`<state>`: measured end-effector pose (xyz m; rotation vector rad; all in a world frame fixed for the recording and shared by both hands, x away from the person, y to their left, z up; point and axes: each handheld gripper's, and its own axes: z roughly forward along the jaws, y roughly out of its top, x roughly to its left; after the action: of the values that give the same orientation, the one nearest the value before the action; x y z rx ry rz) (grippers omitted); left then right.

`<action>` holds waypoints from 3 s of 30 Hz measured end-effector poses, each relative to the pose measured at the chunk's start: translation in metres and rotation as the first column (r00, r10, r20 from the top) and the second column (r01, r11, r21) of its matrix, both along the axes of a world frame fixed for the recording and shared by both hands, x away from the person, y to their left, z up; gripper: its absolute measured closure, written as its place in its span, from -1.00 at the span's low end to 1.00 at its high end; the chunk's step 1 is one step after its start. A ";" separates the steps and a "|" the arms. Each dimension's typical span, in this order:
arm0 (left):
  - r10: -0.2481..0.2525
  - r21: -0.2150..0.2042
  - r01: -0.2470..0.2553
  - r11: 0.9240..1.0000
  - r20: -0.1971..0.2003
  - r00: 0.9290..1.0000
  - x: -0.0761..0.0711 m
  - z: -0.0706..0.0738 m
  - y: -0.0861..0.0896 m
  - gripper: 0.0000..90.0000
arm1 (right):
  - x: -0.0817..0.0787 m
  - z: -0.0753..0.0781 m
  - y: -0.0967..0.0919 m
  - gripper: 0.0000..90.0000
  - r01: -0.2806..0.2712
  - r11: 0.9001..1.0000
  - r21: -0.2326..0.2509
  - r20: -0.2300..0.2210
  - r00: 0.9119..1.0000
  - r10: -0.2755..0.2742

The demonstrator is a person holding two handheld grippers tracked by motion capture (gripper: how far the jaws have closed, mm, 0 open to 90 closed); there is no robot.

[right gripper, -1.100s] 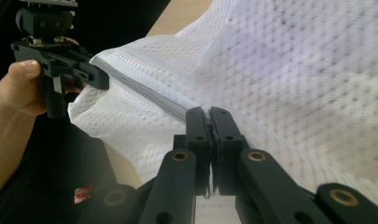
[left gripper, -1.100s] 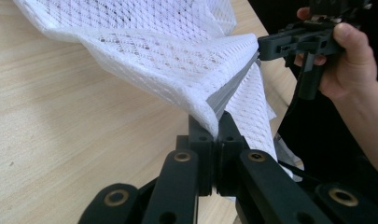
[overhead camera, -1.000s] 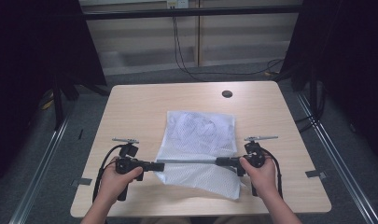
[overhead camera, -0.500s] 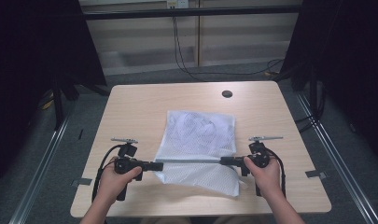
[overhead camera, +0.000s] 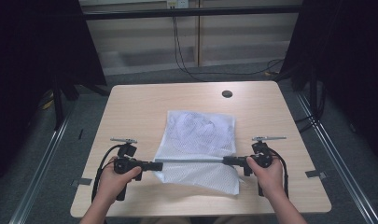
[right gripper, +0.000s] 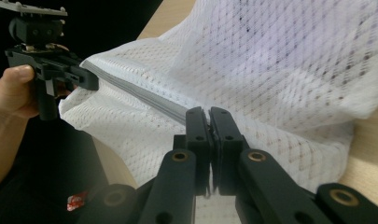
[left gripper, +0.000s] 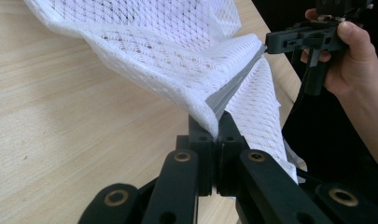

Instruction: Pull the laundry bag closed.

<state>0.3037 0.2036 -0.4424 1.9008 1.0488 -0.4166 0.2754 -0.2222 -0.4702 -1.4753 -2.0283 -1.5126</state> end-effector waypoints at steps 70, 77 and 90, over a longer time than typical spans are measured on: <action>0.013 0.005 -0.013 1.000 -0.013 1.000 0.000 -0.001 0.006 0.96 | -0.004 0.002 -0.022 0.95 0.037 0.999 -0.023 0.003 0.999 -0.037; 0.024 0.011 -0.023 1.000 -0.009 1.000 -0.001 -0.001 0.007 0.96 | -0.007 0.001 -0.027 0.95 0.040 0.999 -0.035 0.003 0.999 -0.040; 0.020 0.021 -0.020 1.000 -0.014 1.000 -0.002 -0.002 0.007 0.96 | -0.010 0.000 -0.036 0.95 0.049 0.998 -0.034 0.002 0.999 -0.049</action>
<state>0.3014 0.2111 -0.4442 1.9065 1.0847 -0.4095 0.2655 -0.2583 -0.4706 -1.5481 -2.0429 -1.5041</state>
